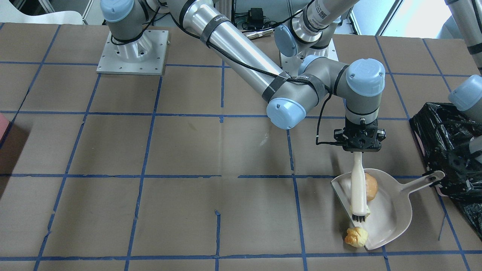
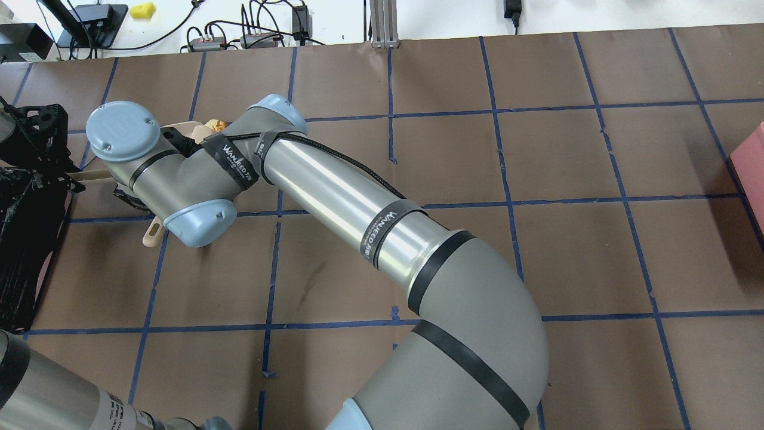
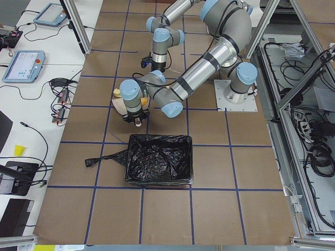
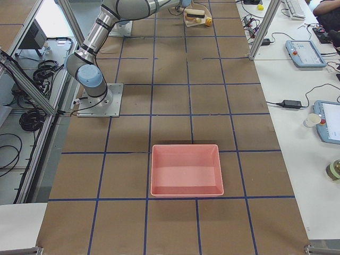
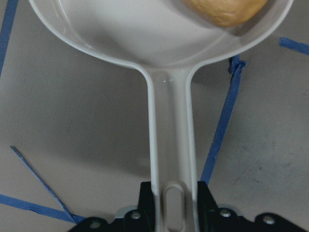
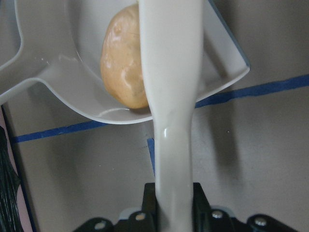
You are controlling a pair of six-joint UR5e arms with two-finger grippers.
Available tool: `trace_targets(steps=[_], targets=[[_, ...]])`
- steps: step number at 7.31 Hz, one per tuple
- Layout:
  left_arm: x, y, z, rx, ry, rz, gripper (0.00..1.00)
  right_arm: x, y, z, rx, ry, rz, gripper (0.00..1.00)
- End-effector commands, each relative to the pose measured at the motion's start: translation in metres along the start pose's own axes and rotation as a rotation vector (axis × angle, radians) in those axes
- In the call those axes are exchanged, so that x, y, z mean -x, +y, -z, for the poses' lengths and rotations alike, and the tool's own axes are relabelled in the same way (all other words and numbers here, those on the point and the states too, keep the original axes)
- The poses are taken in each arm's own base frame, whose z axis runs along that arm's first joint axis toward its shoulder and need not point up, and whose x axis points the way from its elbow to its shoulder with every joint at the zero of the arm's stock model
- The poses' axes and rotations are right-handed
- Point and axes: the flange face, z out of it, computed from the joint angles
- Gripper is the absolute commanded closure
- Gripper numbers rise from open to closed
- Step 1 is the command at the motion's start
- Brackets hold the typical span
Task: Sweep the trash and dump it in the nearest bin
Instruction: 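Sweep the food pieces into the dustpan with the right gripper's brush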
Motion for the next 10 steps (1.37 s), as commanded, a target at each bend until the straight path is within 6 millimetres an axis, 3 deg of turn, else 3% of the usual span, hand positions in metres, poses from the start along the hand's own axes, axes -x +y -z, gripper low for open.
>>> trace_targets(steps=[1, 3, 4, 6, 8, 10], targets=[[0.0, 0.0, 0.0, 0.001, -0.003, 0.002, 1.0, -0.023, -0.04, 0.01, -0.058, 0.068, 0.024, 0.86], [0.0, -0.001, 0.0, -0.002, -0.004, -0.001, 1.0, -0.052, -0.079, 0.009, -0.055, 0.17, 0.021, 0.86], [0.0, -0.001, -0.001, -0.003, -0.003, 0.001, 1.0, -0.061, -0.082, 0.001, -0.023, 0.21, 0.017, 0.86], [0.0, 0.0, -0.001, -0.003, -0.003, 0.002, 1.0, -0.067, -0.075, -0.005, 0.063, 0.252, 0.045, 0.85], [0.0, -0.001, -0.001, -0.003, -0.003, 0.002, 1.0, -0.063, -0.073, 0.016, 0.094, 0.239, 0.108, 0.85], [-0.001, 0.0, -0.002, -0.003, -0.002, 0.004, 1.0, -0.063, -0.073, 0.015, 0.107, 0.236, 0.204, 0.84]])
